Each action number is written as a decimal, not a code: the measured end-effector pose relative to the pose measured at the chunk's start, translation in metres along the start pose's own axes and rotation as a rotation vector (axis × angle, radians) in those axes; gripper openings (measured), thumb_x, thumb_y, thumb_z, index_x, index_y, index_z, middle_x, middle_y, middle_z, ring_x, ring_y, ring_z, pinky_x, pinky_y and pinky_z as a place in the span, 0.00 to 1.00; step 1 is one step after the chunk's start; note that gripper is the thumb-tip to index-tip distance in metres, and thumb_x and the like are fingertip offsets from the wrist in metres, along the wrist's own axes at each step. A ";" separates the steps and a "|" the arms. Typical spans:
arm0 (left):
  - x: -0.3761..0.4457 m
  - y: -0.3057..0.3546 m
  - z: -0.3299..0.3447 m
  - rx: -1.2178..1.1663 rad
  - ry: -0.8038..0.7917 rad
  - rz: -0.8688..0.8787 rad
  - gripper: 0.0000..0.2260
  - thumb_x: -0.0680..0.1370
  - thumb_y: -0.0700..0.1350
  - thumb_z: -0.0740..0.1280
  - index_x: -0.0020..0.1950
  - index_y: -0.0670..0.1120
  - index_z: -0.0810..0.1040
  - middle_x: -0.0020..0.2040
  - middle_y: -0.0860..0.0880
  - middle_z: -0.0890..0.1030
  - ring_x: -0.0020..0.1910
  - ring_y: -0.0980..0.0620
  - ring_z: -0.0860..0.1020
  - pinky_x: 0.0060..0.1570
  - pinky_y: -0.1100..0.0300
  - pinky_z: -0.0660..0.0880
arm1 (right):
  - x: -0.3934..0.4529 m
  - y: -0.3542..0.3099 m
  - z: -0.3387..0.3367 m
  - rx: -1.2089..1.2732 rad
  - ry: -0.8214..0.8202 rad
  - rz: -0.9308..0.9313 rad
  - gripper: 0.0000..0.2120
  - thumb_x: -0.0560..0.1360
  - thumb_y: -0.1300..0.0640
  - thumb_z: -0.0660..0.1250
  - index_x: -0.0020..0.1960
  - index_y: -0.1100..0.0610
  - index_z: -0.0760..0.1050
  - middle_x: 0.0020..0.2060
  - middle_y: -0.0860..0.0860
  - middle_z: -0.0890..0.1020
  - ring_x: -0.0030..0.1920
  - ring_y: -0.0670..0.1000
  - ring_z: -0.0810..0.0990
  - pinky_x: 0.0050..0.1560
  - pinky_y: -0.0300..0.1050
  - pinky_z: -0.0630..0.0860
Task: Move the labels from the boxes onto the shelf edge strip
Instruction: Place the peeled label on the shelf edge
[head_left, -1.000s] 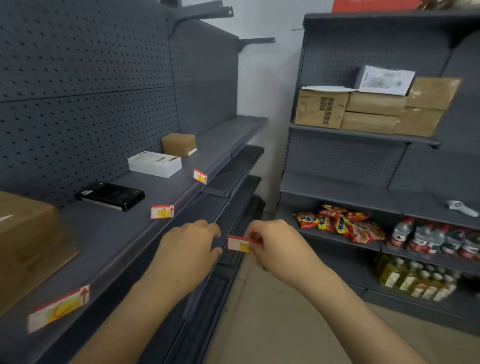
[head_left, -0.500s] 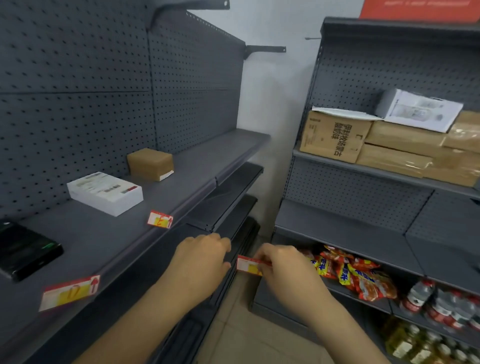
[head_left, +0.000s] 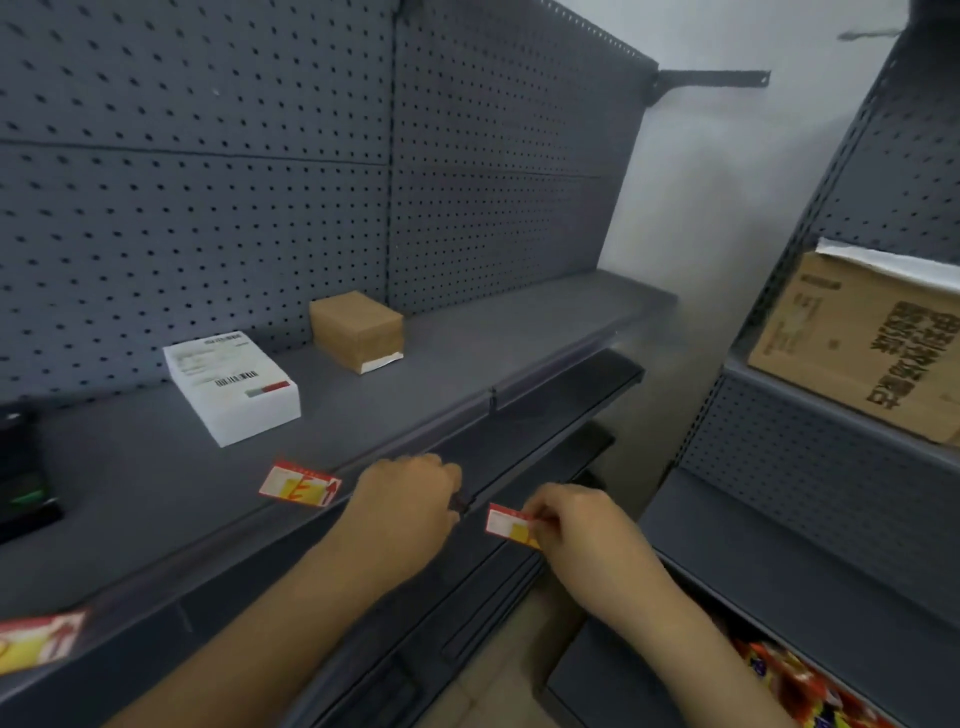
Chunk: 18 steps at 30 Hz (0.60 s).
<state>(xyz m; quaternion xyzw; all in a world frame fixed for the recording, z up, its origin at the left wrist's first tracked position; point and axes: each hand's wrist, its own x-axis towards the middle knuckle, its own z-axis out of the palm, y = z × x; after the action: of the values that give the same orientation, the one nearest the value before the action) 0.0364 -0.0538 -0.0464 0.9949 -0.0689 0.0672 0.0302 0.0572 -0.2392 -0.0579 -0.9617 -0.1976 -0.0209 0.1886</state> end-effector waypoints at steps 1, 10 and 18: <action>0.012 -0.001 0.002 0.010 0.004 -0.012 0.13 0.79 0.51 0.62 0.61 0.49 0.73 0.59 0.49 0.77 0.56 0.48 0.76 0.52 0.55 0.72 | 0.016 0.005 0.001 0.001 -0.008 -0.027 0.08 0.76 0.61 0.62 0.48 0.51 0.76 0.44 0.48 0.78 0.43 0.49 0.77 0.44 0.49 0.77; 0.105 -0.020 0.032 0.097 -0.012 -0.271 0.12 0.79 0.51 0.62 0.60 0.49 0.74 0.58 0.48 0.78 0.57 0.46 0.77 0.51 0.55 0.73 | 0.128 0.042 0.008 0.061 -0.075 -0.165 0.06 0.75 0.62 0.63 0.48 0.53 0.77 0.45 0.49 0.76 0.45 0.49 0.76 0.46 0.48 0.76; 0.152 -0.021 0.057 0.149 -0.101 -0.414 0.08 0.79 0.43 0.61 0.58 0.48 0.74 0.57 0.47 0.79 0.55 0.45 0.78 0.47 0.55 0.74 | 0.212 0.072 0.011 0.104 -0.164 -0.277 0.05 0.76 0.58 0.64 0.48 0.53 0.78 0.45 0.49 0.79 0.44 0.48 0.78 0.45 0.46 0.77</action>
<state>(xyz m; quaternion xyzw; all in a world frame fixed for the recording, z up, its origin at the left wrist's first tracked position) 0.1958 -0.0568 -0.0827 0.9894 0.1405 0.0145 -0.0336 0.2804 -0.2174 -0.0697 -0.9127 -0.3439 0.0422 0.2168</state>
